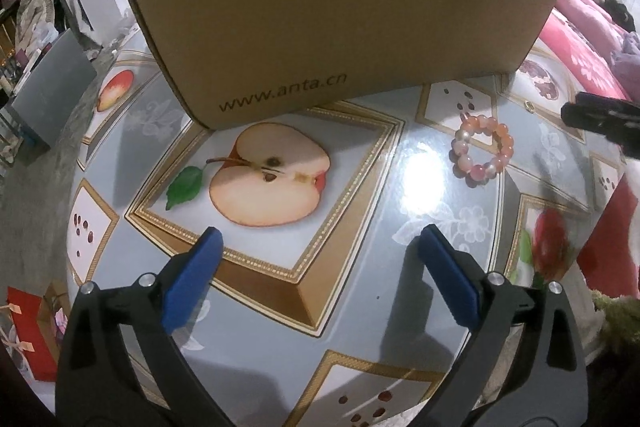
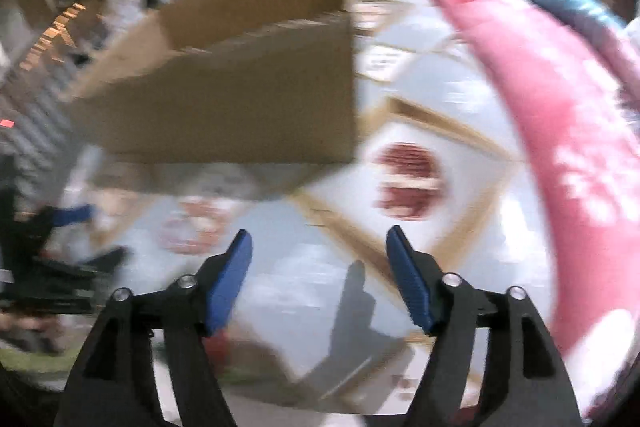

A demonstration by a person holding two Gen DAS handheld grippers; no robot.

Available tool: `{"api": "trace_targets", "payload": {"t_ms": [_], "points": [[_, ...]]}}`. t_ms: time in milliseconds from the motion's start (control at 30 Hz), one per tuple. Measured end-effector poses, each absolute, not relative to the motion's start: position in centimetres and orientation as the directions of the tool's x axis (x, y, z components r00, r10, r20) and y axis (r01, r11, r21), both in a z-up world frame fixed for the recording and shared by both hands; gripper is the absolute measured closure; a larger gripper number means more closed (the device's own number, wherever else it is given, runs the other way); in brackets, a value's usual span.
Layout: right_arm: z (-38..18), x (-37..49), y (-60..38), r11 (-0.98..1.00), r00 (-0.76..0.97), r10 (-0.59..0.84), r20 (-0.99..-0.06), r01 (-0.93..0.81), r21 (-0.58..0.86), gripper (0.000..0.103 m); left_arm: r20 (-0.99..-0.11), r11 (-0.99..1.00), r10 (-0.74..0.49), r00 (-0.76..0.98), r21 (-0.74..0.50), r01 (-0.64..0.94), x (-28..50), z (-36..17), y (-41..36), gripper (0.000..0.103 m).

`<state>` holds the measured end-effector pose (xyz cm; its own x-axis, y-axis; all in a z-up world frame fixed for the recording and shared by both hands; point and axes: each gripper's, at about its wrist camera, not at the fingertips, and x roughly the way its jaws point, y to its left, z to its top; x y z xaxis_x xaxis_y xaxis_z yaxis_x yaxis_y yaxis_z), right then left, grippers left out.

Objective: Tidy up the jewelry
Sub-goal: 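Move both tools back down to the table toward the pink bead bracelet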

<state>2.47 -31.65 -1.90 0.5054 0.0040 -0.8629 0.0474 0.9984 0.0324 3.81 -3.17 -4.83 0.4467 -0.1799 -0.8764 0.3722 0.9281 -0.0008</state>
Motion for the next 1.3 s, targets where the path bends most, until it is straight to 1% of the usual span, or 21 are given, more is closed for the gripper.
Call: {"api": "trace_targets", "payload": {"t_ms": [67,100,200,333,500,833,967,1300], "points": [[-2.7,2.8,-31.9,0.997,0.481,-0.034,-0.876,0.071,0.001,0.029,-0.877,0.930,-0.173,0.448,0.004,0.367,3.9,-4.8,-3.4,0.007],[-3.1,3.0,-31.7,0.997,0.472,-0.047,-0.880,0.077,-0.012,0.026,-0.877,0.931,-0.171,0.449,0.004,0.364,4.0,-4.8,-3.5,0.007],[-4.1,3.5,-31.1,0.997,0.453,-0.075,-0.888,0.062,-0.052,0.020,-0.876,0.934,-0.168,0.453,0.005,0.357,3.8,-4.8,-3.4,0.007],[-4.8,3.4,-30.7,0.994,0.450,-0.101,-0.887,0.014,-0.106,0.006,-0.875,0.936,-0.167,0.454,0.004,0.352,3.7,-4.8,-3.5,0.007],[-4.8,3.4,-31.2,0.997,0.441,-0.070,-0.895,0.009,-0.074,0.006,-0.880,0.933,-0.172,0.443,0.000,0.361,3.9,-4.7,-3.2,0.007],[-4.9,3.1,-31.2,0.998,0.433,-0.060,-0.899,0.005,-0.064,0.006,-0.882,0.931,-0.176,0.438,-0.004,0.366,4.5,-4.8,-3.0,0.007],[-5.1,2.9,-31.6,0.999,0.437,-0.034,-0.899,0.018,-0.029,0.006,-0.882,0.931,-0.175,0.438,-0.003,0.366,4.5,-4.8,-3.0,0.007],[-5.2,3.1,-31.7,0.999,0.439,-0.034,-0.898,0.024,-0.026,0.006,-0.878,0.931,-0.175,0.445,-0.002,0.364,4.4,-4.8,-3.1,0.007]]}}
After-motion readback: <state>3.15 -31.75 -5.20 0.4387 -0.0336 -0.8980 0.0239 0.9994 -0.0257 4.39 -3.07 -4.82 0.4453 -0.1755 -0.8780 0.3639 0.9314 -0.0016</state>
